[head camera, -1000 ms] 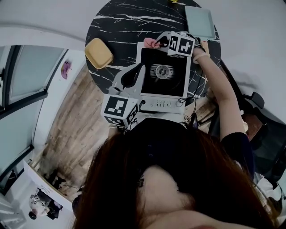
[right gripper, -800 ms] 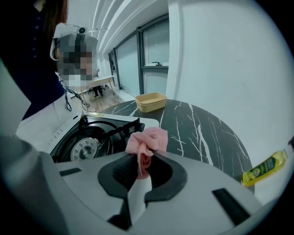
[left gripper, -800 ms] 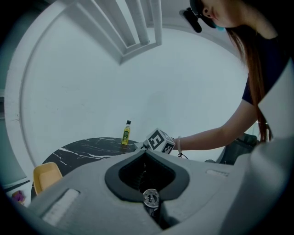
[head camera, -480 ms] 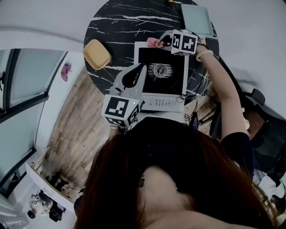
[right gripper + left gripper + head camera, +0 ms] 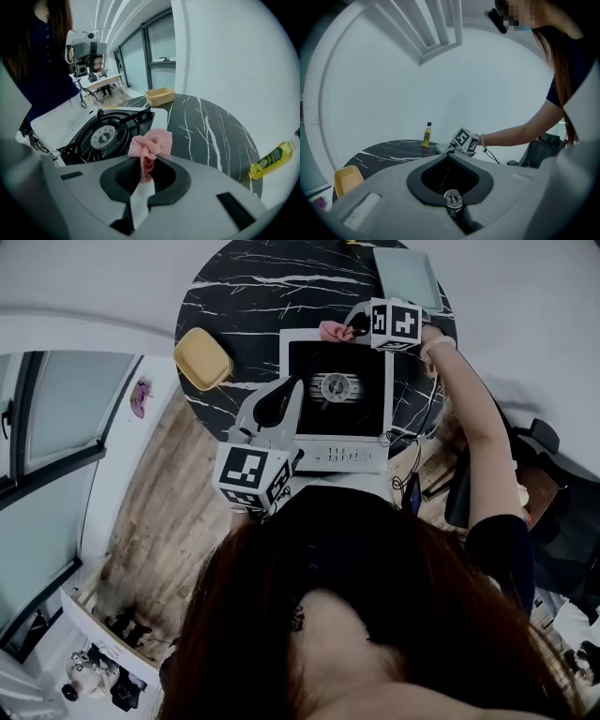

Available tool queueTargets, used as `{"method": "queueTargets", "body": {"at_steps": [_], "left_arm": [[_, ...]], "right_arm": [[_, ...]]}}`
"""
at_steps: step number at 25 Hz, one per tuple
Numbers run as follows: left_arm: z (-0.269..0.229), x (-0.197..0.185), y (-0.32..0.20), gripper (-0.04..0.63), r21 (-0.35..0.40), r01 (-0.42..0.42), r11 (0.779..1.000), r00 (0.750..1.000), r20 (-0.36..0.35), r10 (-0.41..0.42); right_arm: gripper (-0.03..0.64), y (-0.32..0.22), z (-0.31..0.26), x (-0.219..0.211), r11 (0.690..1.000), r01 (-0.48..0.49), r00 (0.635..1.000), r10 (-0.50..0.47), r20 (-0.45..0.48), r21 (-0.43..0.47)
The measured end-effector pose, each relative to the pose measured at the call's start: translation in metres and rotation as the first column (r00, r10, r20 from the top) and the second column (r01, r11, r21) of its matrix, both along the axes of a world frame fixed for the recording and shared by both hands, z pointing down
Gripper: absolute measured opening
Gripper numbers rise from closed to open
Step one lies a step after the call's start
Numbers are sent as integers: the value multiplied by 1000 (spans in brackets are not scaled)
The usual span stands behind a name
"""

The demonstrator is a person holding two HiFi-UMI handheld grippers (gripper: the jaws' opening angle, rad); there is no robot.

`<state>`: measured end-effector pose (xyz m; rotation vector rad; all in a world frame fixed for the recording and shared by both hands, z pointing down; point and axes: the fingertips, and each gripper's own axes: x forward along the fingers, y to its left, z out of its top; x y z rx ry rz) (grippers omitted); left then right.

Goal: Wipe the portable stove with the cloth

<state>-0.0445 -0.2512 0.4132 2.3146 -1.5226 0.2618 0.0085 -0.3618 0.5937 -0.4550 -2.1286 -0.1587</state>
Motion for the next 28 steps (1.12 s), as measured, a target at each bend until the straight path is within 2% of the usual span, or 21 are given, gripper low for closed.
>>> {"method": "queueTargets", "body": {"at_steps": [7,28], "left_arm": [[-1,-1,4,12,1,0,1000,1000,1,0],[-1,10,6,13,11,-34,999,999,2,34]], "right_arm": [[40,-2,-1,14,1000,11,1000,-11,-22,-8],[40,-13,1,63,998,-63,996,62,-58,-17]]}}
